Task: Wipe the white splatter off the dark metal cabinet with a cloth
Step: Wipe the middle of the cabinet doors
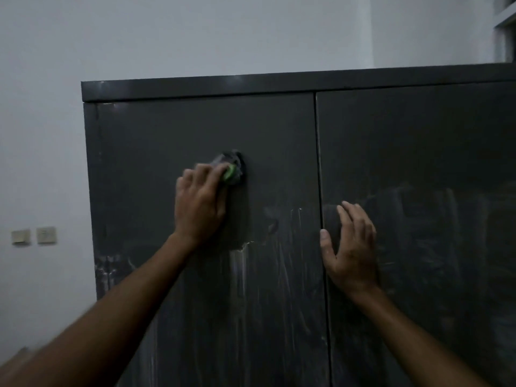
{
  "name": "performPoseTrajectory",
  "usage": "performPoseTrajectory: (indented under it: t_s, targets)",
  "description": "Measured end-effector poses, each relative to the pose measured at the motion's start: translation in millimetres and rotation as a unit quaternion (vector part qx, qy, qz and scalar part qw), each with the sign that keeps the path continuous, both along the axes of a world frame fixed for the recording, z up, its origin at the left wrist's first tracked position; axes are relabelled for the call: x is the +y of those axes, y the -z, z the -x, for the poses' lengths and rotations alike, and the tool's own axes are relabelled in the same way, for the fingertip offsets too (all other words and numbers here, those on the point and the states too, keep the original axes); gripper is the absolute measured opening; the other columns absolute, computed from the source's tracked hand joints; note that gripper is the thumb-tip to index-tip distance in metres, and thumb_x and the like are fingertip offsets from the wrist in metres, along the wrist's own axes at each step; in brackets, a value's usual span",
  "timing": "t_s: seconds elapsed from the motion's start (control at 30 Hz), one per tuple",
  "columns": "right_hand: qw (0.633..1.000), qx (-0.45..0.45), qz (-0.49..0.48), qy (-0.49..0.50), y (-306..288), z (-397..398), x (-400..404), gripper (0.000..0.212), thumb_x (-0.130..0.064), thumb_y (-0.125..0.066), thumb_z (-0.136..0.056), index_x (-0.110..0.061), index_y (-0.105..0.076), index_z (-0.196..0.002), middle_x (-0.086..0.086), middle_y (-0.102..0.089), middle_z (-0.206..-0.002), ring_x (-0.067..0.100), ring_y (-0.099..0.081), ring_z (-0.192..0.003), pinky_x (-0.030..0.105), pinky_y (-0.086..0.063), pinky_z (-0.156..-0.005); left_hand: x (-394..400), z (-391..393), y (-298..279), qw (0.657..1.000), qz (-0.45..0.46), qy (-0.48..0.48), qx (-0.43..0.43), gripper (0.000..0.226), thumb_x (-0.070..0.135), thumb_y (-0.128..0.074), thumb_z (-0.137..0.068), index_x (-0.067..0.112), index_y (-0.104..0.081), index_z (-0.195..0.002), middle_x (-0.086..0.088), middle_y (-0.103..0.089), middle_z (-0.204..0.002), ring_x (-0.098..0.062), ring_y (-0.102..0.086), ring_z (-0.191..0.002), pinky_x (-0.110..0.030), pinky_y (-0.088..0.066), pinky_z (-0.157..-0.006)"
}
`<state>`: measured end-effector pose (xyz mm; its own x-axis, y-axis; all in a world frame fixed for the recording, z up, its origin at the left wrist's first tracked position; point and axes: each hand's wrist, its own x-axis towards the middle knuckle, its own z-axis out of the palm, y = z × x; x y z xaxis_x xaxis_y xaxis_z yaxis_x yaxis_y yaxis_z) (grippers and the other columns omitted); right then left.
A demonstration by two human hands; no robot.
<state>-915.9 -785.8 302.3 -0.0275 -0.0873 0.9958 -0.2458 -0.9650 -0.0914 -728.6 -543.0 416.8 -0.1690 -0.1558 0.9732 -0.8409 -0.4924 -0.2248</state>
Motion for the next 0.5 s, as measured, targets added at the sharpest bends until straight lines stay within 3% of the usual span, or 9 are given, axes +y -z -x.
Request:
performPoseTrajectory:
  t_s: [0.07,0.13,0.2,0.23,0.27,0.37,0.43,0.5]
  targets:
    - [0.998,-0.019,-0.06,0.008,13,-1,1,0.06,-0.038,-0.049,-0.1,0.003,-0.048,-0.144,0.02,-0.044,-0.152,0.038,-0.037,-0.145,0.055,-0.033,-0.118,-22,17,5,0.996,0.07,0.007,0.059,0.044,0.025,-0.059,-0.096,0.016,-0.054,-0.139,-0.012,-0.053,-0.12,-0.031,-0.045,-0.096,-0.044,-0.039,-0.079]
    - [0.997,-0.023,-0.079,0.014,21,-5,2,0.061,-0.04,-0.048,-0.1,0.003,-0.049,-0.145,0.02,-0.042,-0.154,0.038,-0.034,-0.148,0.057,-0.032,-0.119,-41,25,31,0.997,-0.055,0.006,-0.046,0.041,0.032,-0.058,-0.101,0.018,-0.055,-0.139,-0.011,-0.057,-0.124,-0.032,-0.05,-0.094,-0.044,-0.041,-0.078]
    - [0.997,-0.018,-0.065,0.025,25,-9,-1,0.063,-0.04,-0.047,-0.101,0.004,-0.048,-0.145,0.022,-0.041,-0.156,0.039,-0.031,-0.149,0.058,-0.03,-0.12,-40,21,53,0.945,-0.25,-0.005,-0.213,0.045,0.037,-0.054,-0.102,0.019,-0.053,-0.143,-0.009,-0.062,-0.126,-0.029,-0.055,-0.094,-0.042,-0.045,-0.078]
    - [0.998,-0.014,-0.057,0.031,26,-10,-3,0.064,-0.041,-0.047,-0.101,0.004,-0.047,-0.146,0.022,-0.04,-0.157,0.04,-0.031,-0.15,0.059,-0.029,-0.121,-33,15,49,0.916,-0.303,-0.015,-0.262,0.047,0.037,-0.053,-0.101,0.019,-0.051,-0.145,-0.008,-0.063,-0.125,-0.028,-0.055,-0.094,-0.041,-0.046,-0.078]
    - [0.998,-0.01,-0.05,0.036,28,-10,-5,0.065,-0.042,-0.046,-0.101,0.004,-0.046,-0.147,0.022,-0.039,-0.158,0.04,-0.03,-0.151,0.059,-0.028,-0.121,-29,9,40,0.91,-0.305,-0.018,-0.278,0.047,0.036,-0.053,-0.101,0.018,-0.051,-0.144,-0.009,-0.063,-0.122,-0.028,-0.054,-0.092,-0.04,-0.045,-0.076]
    - [0.998,-0.004,-0.035,0.051,31,-12,-11,0.069,-0.045,-0.045,-0.101,0.004,-0.043,-0.15,0.022,-0.037,-0.16,0.04,-0.028,-0.152,0.06,-0.026,-0.122,-27,7,1,0.983,-0.124,-0.003,-0.138,0.042,0.032,-0.055,-0.102,0.014,-0.057,-0.14,-0.014,-0.06,-0.118,-0.033,-0.051,-0.089,-0.044,-0.042,-0.075]
    - [0.998,-0.006,-0.033,0.058,32,-13,-11,0.07,-0.046,-0.045,-0.101,0.004,-0.042,-0.15,0.022,-0.036,-0.16,0.04,-0.028,-0.152,0.06,-0.025,-0.122,-35,20,-14,1.0,0.02,0.005,-0.014,0.042,0.03,-0.055,-0.102,0.011,-0.056,-0.14,-0.015,-0.056,-0.119,-0.032,-0.047,-0.093,-0.045,-0.041,-0.077]
    - [0.998,-0.008,-0.033,0.061,33,-14,-12,0.07,-0.045,-0.045,-0.101,0.004,-0.042,-0.15,0.022,-0.036,-0.16,0.04,-0.028,-0.153,0.06,-0.025,-0.122,-53,32,-5,1.0,0.015,0.013,-0.009,0.043,0.031,-0.055,-0.102,0.013,-0.054,-0.141,-0.014,-0.056,-0.12,-0.032,-0.048,-0.094,-0.045,-0.04,-0.077]
